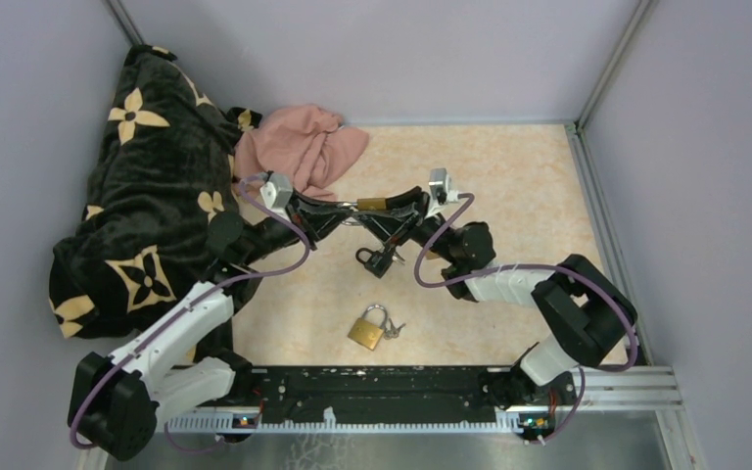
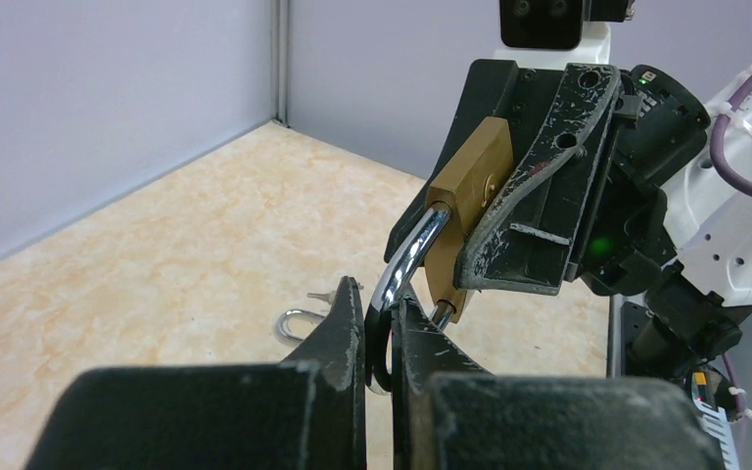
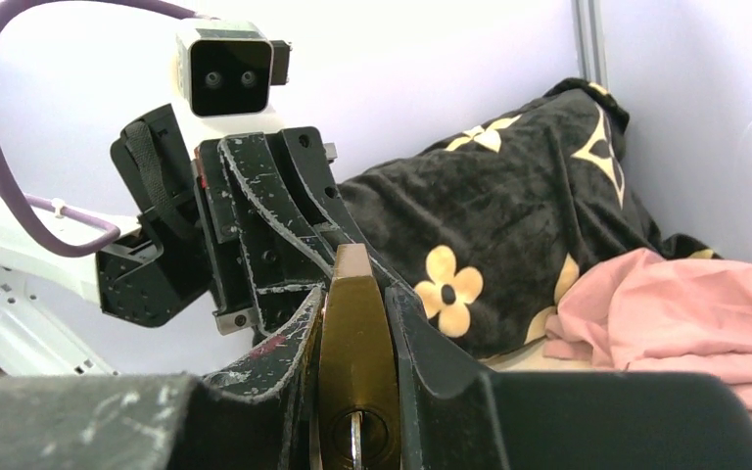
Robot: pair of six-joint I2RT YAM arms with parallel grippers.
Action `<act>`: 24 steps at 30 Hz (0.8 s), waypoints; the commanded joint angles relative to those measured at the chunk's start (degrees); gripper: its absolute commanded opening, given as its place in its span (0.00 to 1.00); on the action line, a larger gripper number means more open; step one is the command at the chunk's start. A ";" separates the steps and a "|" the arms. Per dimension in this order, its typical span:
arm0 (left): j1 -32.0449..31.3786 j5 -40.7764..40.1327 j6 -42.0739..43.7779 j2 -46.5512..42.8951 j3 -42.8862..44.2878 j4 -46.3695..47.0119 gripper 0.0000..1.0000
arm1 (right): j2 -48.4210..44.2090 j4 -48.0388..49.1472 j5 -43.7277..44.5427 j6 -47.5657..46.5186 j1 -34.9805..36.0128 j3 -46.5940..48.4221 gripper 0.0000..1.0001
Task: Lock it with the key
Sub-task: Lock the lock.
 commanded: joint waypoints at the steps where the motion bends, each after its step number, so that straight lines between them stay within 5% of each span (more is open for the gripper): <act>1: -11.17 17.62 -1.76 1.85 5.18 3.26 0.00 | 5.93 -15.58 2.56 -2.18 4.23 4.59 0.00; 7: -18.81 19.85 0.33 4.65 6.20 1.59 0.00 | 9.16 -14.08 1.77 -1.41 4.25 8.68 0.00; 24: -27.20 25.37 3.87 8.92 7.68 2.94 0.00 | 10.44 -19.84 0.67 -4.67 2.65 16.33 0.00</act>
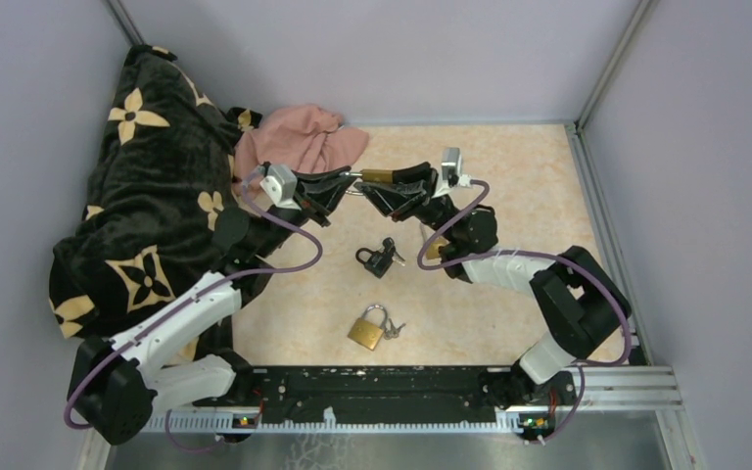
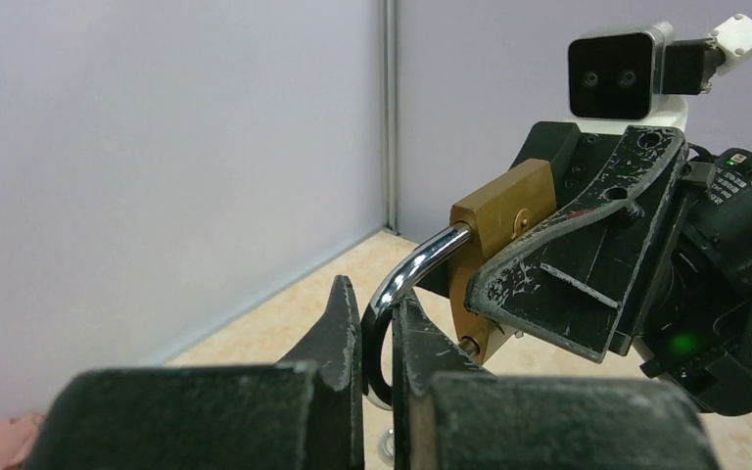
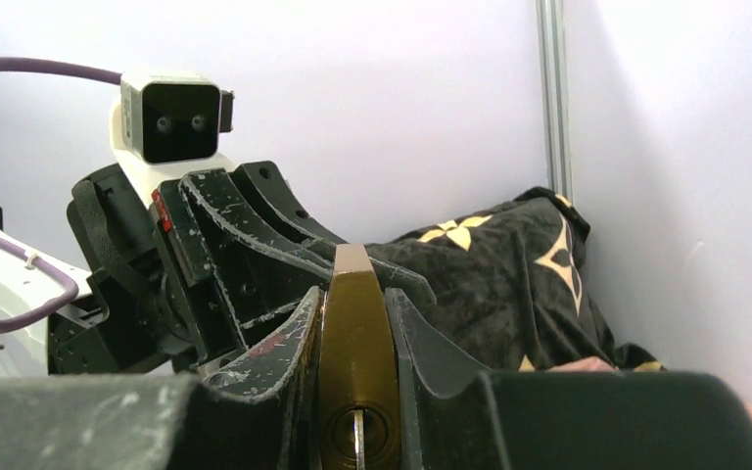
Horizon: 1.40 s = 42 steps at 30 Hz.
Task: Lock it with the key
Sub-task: Lock the lock.
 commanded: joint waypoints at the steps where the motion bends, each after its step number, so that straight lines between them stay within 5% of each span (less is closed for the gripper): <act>1: -19.49 42.48 -6.71 4.26 1.36 -2.34 0.00 | 7.57 -24.50 0.71 -4.46 5.86 8.41 0.00; 8: -17.94 43.36 -5.98 3.06 0.99 -3.42 0.00 | 5.60 -27.14 -1.69 -5.23 5.49 8.61 0.00; 19: 5.77 40.24 1.80 -7.39 0.75 -25.34 0.00 | -9.31 -47.40 -4.91 -16.37 4.70 2.68 0.00; 30: 9.64 35.26 1.01 -12.29 -7.04 -31.68 0.00 | -9.15 -48.83 -11.07 -12.60 6.18 -5.26 0.01; 37: 9.81 34.70 3.89 -13.02 -11.11 -34.85 0.00 | -5.11 -42.72 -18.01 -8.40 7.45 -6.97 0.25; 42: 10.38 35.30 5.70 -13.62 -11.59 -37.84 0.00 | -5.23 -42.12 -21.35 -7.55 6.90 -7.88 0.52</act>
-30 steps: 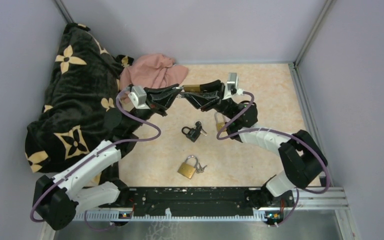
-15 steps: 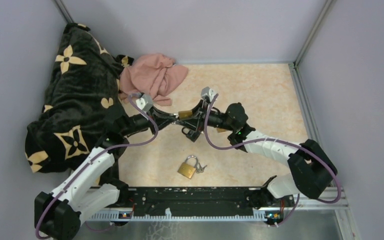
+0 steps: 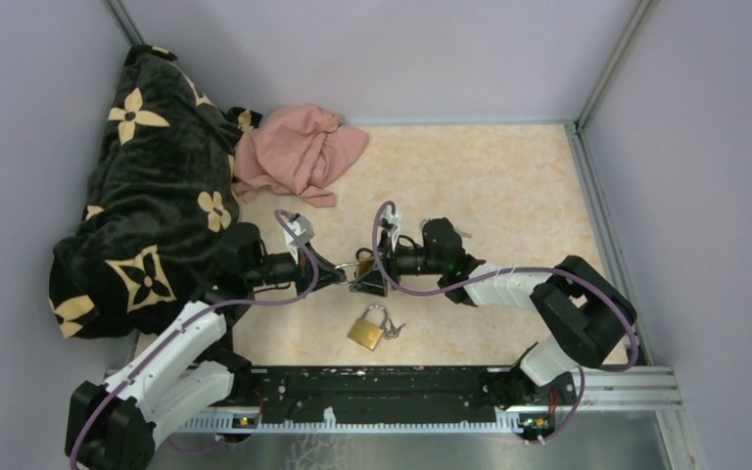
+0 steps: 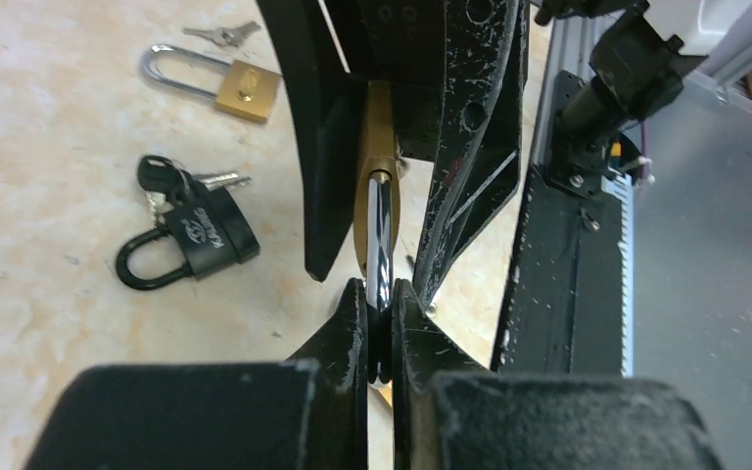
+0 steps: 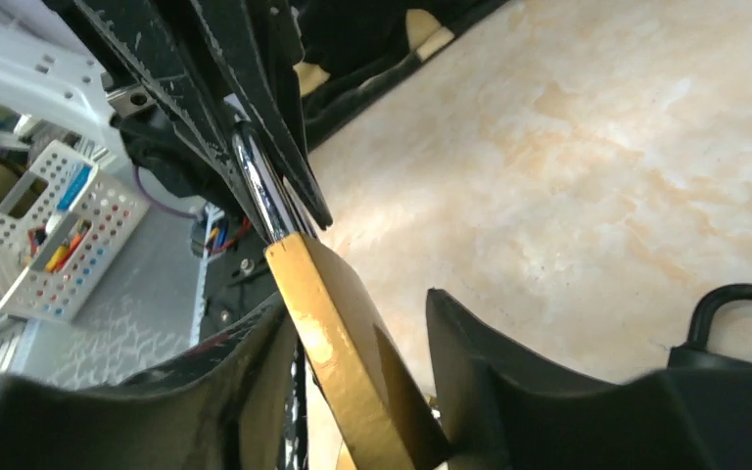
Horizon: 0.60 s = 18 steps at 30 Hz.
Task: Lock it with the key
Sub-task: Lock the lock.
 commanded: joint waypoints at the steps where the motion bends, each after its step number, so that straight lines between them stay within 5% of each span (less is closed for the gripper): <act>1: -0.85 6.08 3.00 -1.39 0.24 0.07 0.00 | -0.87 4.85 -5.02 1.03 1.97 1.24 0.58; 6: -0.53 6.46 6.93 -1.74 -0.27 -3.40 0.00 | -3.47 3.77 -8.26 -0.51 0.72 -0.65 0.73; 12: -0.13 9.04 3.53 -2.20 -0.13 -0.47 0.00 | -7.10 -0.38 -10.32 -3.97 -0.78 -2.91 0.77; 18: 0.25 11.59 -2.59 -2.66 -0.34 4.39 0.00 | -7.78 10.57 -9.26 0.20 -1.78 -8.37 0.76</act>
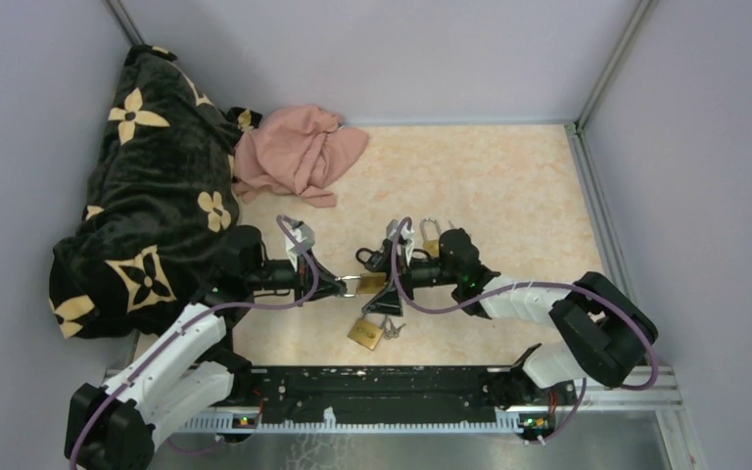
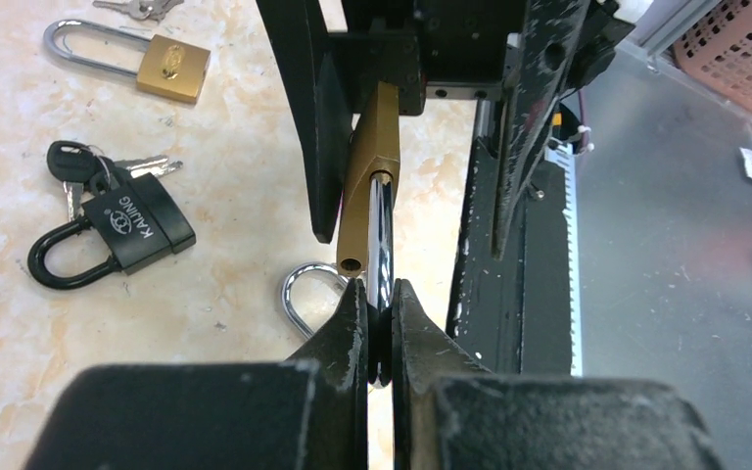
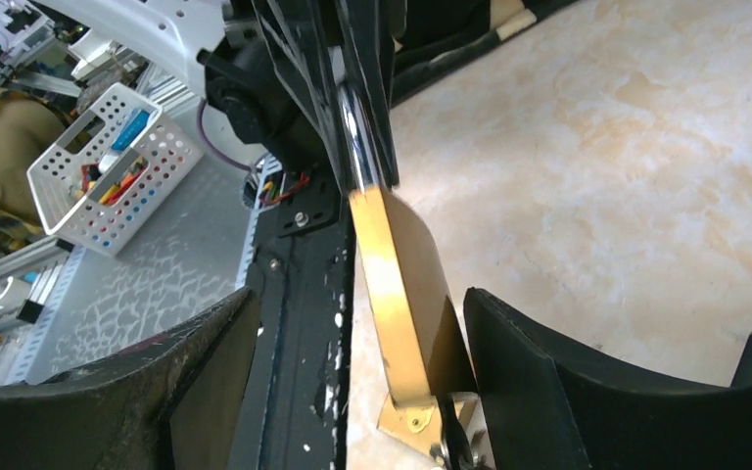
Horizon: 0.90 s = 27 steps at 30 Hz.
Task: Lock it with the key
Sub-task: Lock the lock.
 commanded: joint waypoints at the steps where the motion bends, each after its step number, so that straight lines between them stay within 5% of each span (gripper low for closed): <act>1: 0.43 5.45 -4.38 -2.02 0.79 9.05 0.00 | -1.09 12.25 -1.11 2.98 -0.69 -3.00 0.74; 10: 0.52 6.43 -3.90 -2.01 0.86 9.60 0.00 | 3.86 29.61 -1.79 13.66 -0.67 -3.61 0.57; 17: 0.52 6.52 -6.55 -1.69 0.36 13.27 0.00 | 6.81 38.25 0.99 19.09 -0.64 -4.25 0.02; 27: 0.43 7.81 -18.14 -0.74 -2.62 26.82 0.00 | 2.25 34.61 7.01 15.49 -0.48 -4.16 0.00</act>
